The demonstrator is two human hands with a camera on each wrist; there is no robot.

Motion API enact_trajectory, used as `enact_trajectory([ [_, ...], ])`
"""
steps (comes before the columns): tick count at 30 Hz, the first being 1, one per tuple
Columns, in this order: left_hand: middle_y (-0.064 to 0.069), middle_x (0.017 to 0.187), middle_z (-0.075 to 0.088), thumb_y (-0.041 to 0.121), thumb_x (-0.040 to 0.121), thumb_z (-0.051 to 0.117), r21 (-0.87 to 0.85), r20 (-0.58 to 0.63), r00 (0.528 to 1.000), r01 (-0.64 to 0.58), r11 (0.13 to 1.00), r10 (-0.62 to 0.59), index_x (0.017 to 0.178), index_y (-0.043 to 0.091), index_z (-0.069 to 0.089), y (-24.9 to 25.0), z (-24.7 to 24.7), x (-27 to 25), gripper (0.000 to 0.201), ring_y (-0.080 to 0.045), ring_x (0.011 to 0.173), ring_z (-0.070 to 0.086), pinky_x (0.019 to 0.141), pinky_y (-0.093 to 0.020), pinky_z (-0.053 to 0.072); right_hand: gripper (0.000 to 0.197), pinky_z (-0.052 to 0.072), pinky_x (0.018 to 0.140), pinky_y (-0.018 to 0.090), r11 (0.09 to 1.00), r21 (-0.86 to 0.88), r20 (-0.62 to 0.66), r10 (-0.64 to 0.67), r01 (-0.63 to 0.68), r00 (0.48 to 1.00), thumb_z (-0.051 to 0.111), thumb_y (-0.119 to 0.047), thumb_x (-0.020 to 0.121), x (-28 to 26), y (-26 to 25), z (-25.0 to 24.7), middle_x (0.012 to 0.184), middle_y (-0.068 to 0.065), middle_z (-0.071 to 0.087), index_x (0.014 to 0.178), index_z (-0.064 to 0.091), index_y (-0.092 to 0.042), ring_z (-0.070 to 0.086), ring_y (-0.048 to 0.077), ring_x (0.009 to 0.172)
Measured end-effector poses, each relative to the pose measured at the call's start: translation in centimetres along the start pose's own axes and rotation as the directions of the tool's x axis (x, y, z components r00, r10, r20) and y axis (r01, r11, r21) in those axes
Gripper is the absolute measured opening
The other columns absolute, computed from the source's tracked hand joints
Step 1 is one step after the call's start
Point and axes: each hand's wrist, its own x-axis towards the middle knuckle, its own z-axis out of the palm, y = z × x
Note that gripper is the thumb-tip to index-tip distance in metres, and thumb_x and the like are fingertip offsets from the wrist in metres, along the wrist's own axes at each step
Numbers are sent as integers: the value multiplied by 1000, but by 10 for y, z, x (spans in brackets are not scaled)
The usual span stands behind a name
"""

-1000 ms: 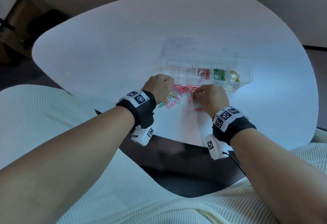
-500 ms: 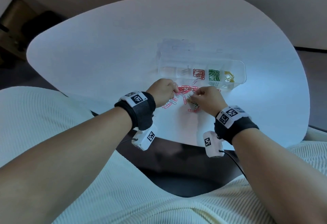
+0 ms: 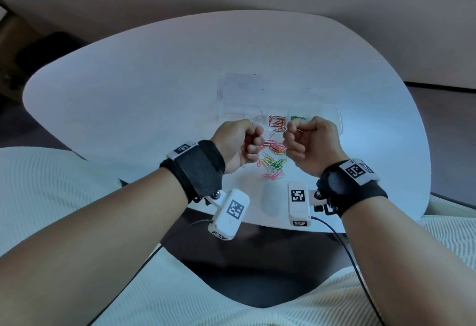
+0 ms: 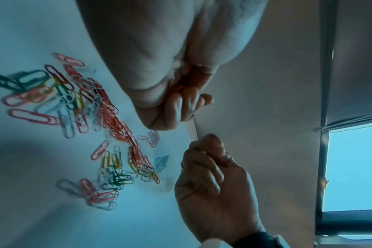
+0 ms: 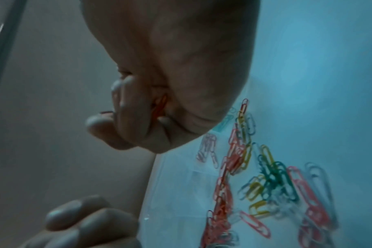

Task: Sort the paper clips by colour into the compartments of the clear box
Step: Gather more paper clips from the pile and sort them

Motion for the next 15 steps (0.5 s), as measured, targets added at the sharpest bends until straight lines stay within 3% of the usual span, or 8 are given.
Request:
enact_trajectory([
  [3,-3,58,42,7,86,36,-2,-14,999,45,999,-45,70,9,50,7,7,3,22,-12,44,30,44,-19,25,18,39,51,24,989,126,-127,-61,77,990,38,-11,65,3,-10,5,65,10,50,71,54,-5,41,20,53],
  [5,-4,58,47,12,88,40,-5,-32,997,67,998,-67,71,7,56,12,11,7,24,-12,45,36,42,-18,31,16,45,63,27,978,176,-192,-77,111,978,40,-9,74,6,-18,8,72,9,48,80,54,-4,44,21,62],
  [8,-6,64,56,15,91,42,-23,-65,996,60,998,-62,80,4,62,19,18,16,26,-13,52,46,48,-21,41,21,50,83,29,984,159,-225,-40,77,973,47,-23,92,12,-24,12,87,13,49,98,53,-4,53,25,81],
  [10,-10,73,59,17,94,40,-35,-79,995,52,998,-55,90,0,62,23,23,22,28,-15,56,51,51,-21,44,44,49,98,34,994,105,-249,7,20,968,53,-35,94,14,-24,12,106,19,53,119,50,2,56,30,98],
  [12,-14,81,61,18,96,39,-37,-95,994,43,998,-47,100,-3,60,27,28,27,30,-18,63,55,55,-21,47,67,41,108,38,995,93,-231,55,-34,971,54,-44,94,13,-23,10,124,24,48,137,37,5,51,33,118],
  [14,-17,87,60,18,97,40,-19,-114,993,28,999,-30,109,-7,57,30,34,33,32,-21,72,58,62,-23,49,79,32,115,40,993,100,-194,83,-65,977,50,-52,94,13,-24,9,142,26,37,145,26,4,37,33,138],
  [15,-18,90,59,18,98,40,-4,-122,992,19,1000,-19,112,-7,55,32,37,37,32,-23,75,58,63,-24,50,80,30,115,39,993,98,-188,90,-73,978,49,-55,93,12,-25,9,144,24,35,145,27,2,36,31,138],
])
